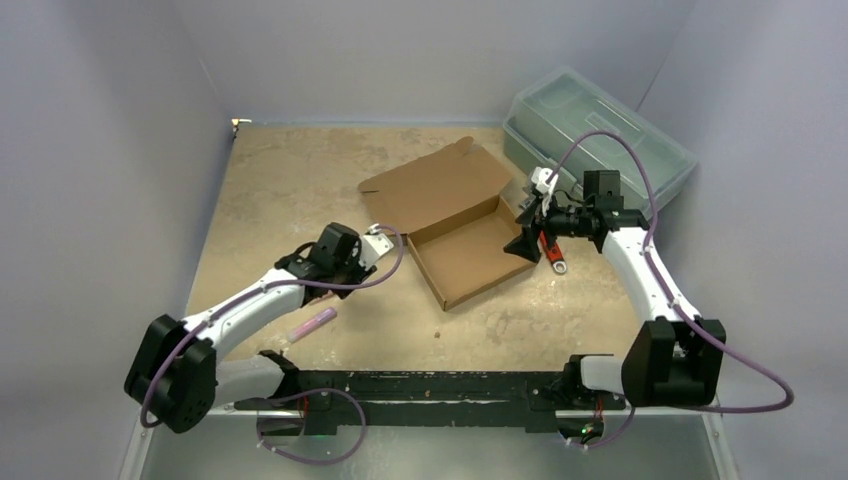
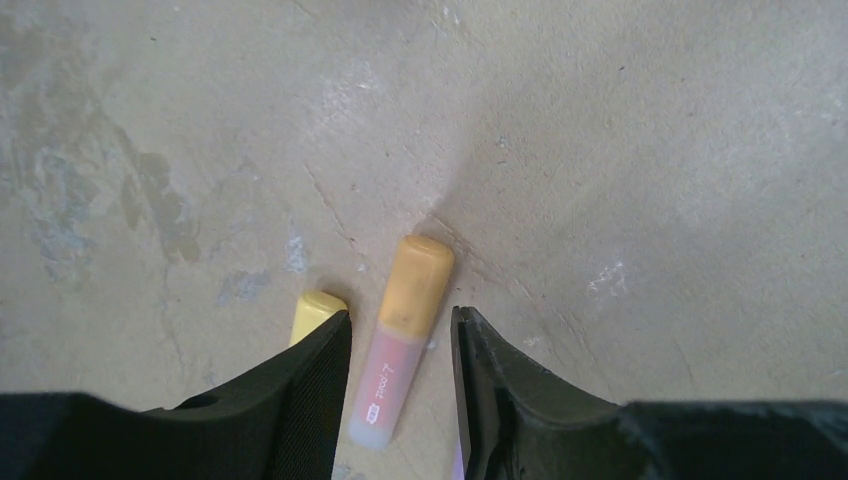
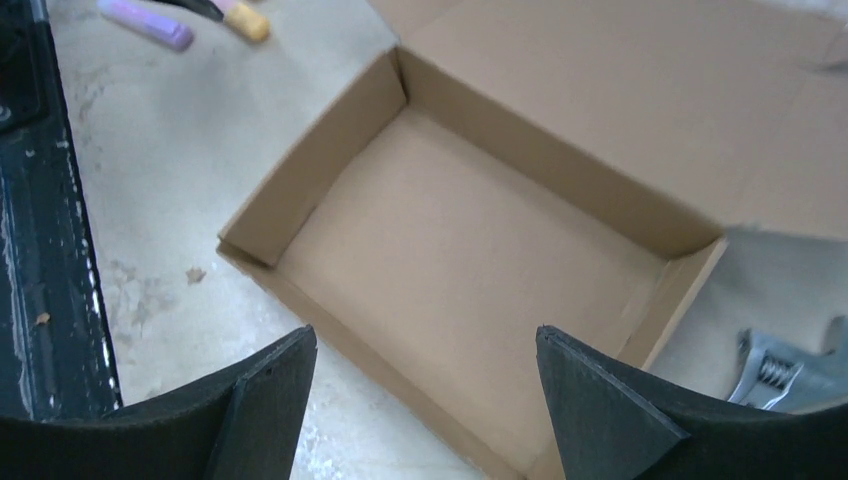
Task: Fold the paper box
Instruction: Pick up the product from the center of the board.
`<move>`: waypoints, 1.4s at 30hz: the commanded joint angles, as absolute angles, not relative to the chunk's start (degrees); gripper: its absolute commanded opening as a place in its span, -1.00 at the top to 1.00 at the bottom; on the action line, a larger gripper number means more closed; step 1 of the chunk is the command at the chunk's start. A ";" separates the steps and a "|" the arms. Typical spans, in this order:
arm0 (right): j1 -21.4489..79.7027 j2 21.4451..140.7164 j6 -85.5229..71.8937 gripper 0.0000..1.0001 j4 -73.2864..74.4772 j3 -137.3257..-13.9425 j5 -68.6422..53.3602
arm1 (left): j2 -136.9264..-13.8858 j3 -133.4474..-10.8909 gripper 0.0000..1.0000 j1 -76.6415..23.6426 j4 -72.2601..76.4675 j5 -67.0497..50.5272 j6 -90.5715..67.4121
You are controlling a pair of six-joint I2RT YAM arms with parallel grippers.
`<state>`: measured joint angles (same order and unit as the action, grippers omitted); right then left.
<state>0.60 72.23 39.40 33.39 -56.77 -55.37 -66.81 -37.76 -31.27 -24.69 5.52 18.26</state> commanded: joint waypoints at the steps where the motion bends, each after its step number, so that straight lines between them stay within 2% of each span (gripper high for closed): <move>1: 0.18 73.55 44.08 -0.66 37.26 -59.19 -55.64 | -71.28 -39.23 0.20 -31.39 -23.30 5.56 19.93; 10: 0.18 73.32 44.56 -0.66 36.82 -58.38 -55.35 | -75.66 -39.26 0.15 -30.07 -23.13 4.53 20.64; 19: 0.18 74.03 45.80 -0.66 37.87 -58.54 -55.46 | -83.27 -43.24 0.18 -24.09 -24.63 -3.25 21.03; 22: 0.18 73.92 45.79 -0.66 37.88 -58.49 -55.46 | -83.34 -43.33 0.33 -23.73 -24.36 -6.08 21.39; 28: 0.18 73.92 45.88 -0.66 37.77 -58.45 -55.22 | -83.47 -44.36 0.96 -23.30 -22.24 -9.58 18.94; 29: 0.18 73.92 45.92 -0.66 37.85 -58.45 -55.20 | -83.26 -44.65 1.00 -23.34 -21.68 -10.14 18.31; 34: 0.17 74.08 46.05 -0.67 37.59 -58.17 -54.64 | -74.96 -44.26 1.00 -23.47 -16.13 -11.76 14.75; 38: 0.17 75.12 46.12 -0.68 37.20 -57.92 -53.79 | -63.55 -40.25 1.00 -23.47 -7.31 -17.66 10.34; 42: 0.17 75.97 46.66 -0.68 37.69 -58.18 -53.08 | -58.71 -37.77 1.00 -23.47 1.50 -23.64 1.62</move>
